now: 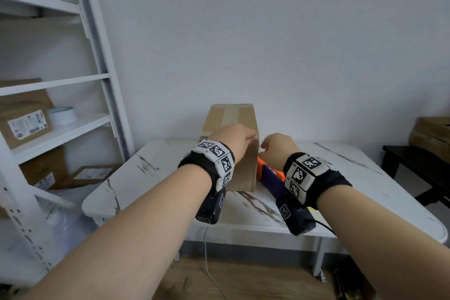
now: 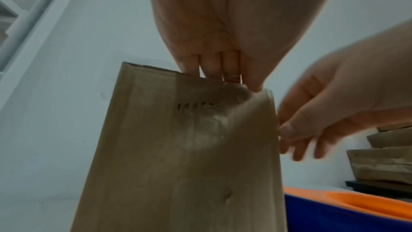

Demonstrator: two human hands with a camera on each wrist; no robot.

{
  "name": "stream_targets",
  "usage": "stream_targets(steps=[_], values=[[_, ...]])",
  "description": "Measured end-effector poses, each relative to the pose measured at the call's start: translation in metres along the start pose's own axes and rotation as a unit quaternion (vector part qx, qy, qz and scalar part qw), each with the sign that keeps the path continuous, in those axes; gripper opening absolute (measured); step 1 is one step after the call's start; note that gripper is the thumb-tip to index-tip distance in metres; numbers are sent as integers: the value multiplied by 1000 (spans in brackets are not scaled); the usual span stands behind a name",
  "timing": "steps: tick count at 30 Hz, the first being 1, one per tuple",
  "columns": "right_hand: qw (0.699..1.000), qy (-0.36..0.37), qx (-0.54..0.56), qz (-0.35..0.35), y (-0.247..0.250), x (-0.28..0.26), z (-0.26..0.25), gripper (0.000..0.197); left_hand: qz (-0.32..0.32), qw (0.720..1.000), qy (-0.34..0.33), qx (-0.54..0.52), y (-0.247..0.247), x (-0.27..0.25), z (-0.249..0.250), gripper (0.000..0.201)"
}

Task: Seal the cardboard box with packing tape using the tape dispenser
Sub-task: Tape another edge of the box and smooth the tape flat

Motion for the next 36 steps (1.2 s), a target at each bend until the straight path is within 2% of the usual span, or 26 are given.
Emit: stream_targets(steps=[2, 6, 9, 12, 14, 17, 21, 25, 31, 36], values=[[1000, 18, 1, 14, -2, -2, -8, 25, -23, 999, 2, 27, 1, -2, 1, 36], [997, 37, 41, 60, 1, -4, -9, 28, -68, 996, 25, 45, 2, -4, -10, 60], [992, 49, 81, 83, 6, -1, -7, 26, -72, 997, 25, 23, 1, -3, -15, 68], [988, 48, 125, 81, 6, 1, -6, 28, -51, 998, 36, 33, 7, -5, -17, 60], [984, 43, 148, 87, 4, 2, -5, 37, -46, 998, 36, 38, 9, -5, -17, 51], [978, 54, 166, 112, 5, 0, -6, 45, -42, 997, 41, 41, 9, -6, -18, 48], [982, 84, 113, 125, 7, -2, -11, 37, -30, 998, 36, 48, 8, -9, -20, 48], [979, 80, 110, 150, 5, -7, -13, 27, -22, 999, 24, 44, 8, -11, -21, 60], [983, 78, 129, 103, 17, -3, -13, 22, -36, 998, 40, 37, 7, -11, -25, 65], [981, 102, 107, 129, 14, 0, -25, 28, -40, 998, 47, 26, 8, -10, -22, 55]])
Point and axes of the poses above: each hand's wrist, its own x-axis towards the middle knuckle, its own y-axis out of the back of the hand, z = x × y, the point moved 4 cm from there along x, towards the middle knuckle, and after that the axes turned 9 degrees about -x, right-handed, at the moved point
